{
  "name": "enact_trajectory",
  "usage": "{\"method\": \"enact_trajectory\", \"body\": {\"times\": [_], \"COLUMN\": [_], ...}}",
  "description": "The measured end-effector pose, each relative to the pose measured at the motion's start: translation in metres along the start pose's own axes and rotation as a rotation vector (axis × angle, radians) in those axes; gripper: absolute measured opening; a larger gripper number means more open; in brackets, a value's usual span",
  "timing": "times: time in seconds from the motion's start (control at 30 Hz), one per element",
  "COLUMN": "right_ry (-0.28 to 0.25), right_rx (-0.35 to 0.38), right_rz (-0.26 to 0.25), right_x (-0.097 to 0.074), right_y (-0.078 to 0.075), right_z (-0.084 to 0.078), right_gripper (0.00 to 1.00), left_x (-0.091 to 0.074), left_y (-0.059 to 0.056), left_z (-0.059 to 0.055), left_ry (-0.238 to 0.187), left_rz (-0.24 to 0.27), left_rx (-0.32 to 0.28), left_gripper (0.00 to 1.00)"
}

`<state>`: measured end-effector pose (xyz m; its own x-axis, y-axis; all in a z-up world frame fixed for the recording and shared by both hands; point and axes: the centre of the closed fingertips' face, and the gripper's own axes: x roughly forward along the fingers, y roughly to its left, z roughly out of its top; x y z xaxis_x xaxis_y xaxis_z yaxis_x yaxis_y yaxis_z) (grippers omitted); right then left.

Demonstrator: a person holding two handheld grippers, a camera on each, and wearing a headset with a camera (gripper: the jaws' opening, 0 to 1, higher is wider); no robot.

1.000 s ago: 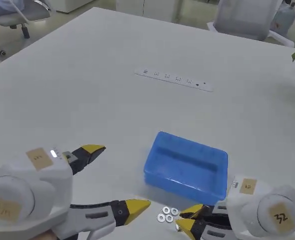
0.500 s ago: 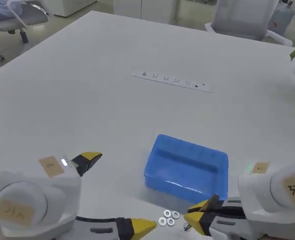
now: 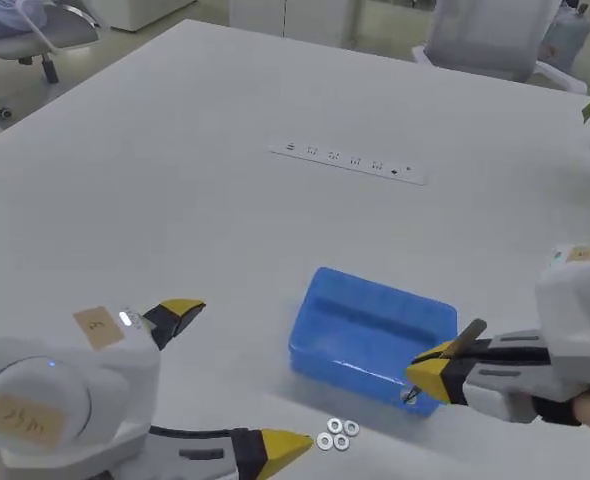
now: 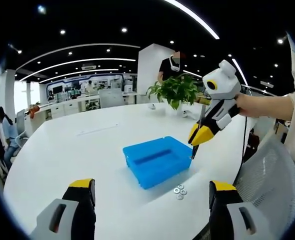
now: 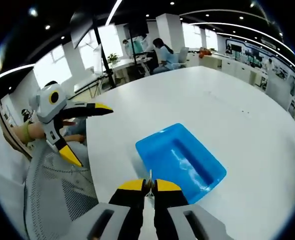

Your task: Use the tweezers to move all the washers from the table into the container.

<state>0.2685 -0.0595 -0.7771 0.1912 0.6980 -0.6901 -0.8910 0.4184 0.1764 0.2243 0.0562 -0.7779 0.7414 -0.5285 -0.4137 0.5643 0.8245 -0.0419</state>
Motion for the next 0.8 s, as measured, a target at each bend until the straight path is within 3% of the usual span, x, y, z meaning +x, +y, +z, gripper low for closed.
{"method": "enact_trajectory", "body": {"times": [0.4,0.8], "right_ry": [0.057,0.150], "right_rx": [0.015,-0.018], "right_rz": [-0.087,-0.074], "right_x": [0.013,0.037], "right_y": [-0.051,-0.064], "right_z": [0.003,-0.012], "right_gripper": [0.03,0.03], "left_x": [0.001,0.001], "left_y": [-0.002,-0.002], "left_z": [-0.001,-0.003], "left_ry": [0.007,0.021], "left_rz": [-0.007,-0.003], "left_rx": [0.010,0.013], "left_gripper": [0.99,0.99]}}
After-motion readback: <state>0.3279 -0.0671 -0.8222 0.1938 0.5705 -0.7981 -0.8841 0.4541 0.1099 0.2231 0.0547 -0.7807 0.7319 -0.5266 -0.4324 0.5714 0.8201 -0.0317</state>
